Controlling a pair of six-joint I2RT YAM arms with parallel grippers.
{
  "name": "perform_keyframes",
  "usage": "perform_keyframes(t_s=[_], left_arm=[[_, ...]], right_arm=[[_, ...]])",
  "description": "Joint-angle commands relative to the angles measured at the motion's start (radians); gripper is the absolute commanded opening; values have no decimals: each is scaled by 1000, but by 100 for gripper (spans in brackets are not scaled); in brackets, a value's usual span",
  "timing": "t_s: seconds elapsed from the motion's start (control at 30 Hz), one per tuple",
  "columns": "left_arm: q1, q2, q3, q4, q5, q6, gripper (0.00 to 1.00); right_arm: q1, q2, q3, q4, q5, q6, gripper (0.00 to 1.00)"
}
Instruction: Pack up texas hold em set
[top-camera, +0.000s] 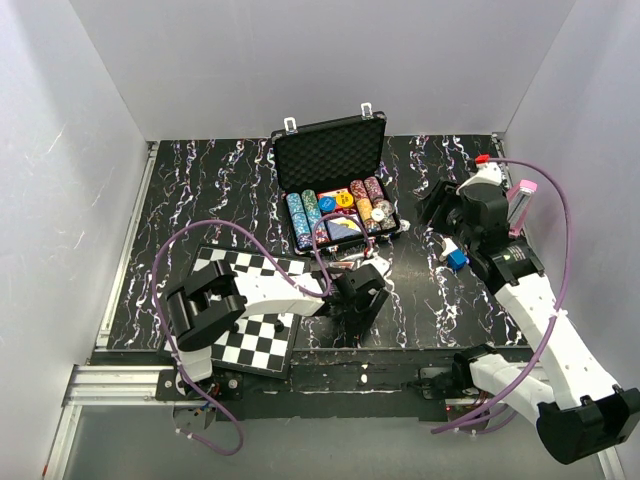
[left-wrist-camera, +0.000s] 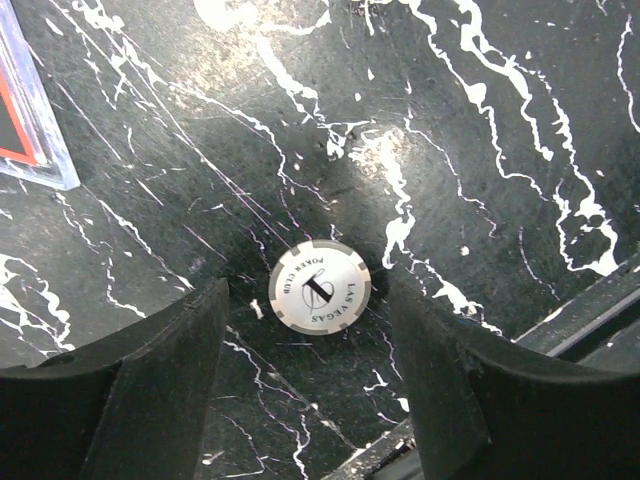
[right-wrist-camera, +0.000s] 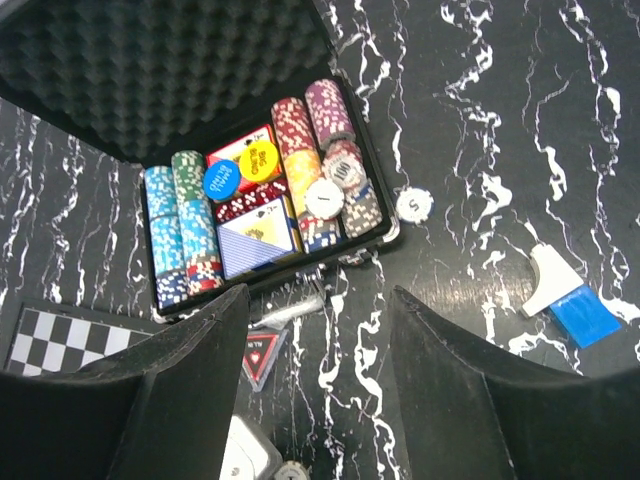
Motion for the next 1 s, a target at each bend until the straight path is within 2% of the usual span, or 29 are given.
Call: perform_keyframes(t_s=[0.0,0.1,0.5,0.53,0.67,0.9,0.97], left_arm=[[-6,4,35,17,-44,-3,61],[-12,9,35,5,-46,0,55],[-50,78,82,-70,-87,34,55],[-52,88,90,-79,-92,33,53],[-55,98,96,-95,-104,22,33],[-53,50,98,-96,-138,17,19],[-52,17,110,-96,-161,28,19]], right_arm=[[-2,-21,-33,-1,12,14,65],[-3,-26,-44,-1,7,23,65],[-3,-14,-34,6,1,31,65],[-2,-12,-34,8,1,32,65],[-2,-7,-36,11,3,31,65],[-5,-12,-44,14,6,35,65],[-3,-11,-48,12,9,35,65]])
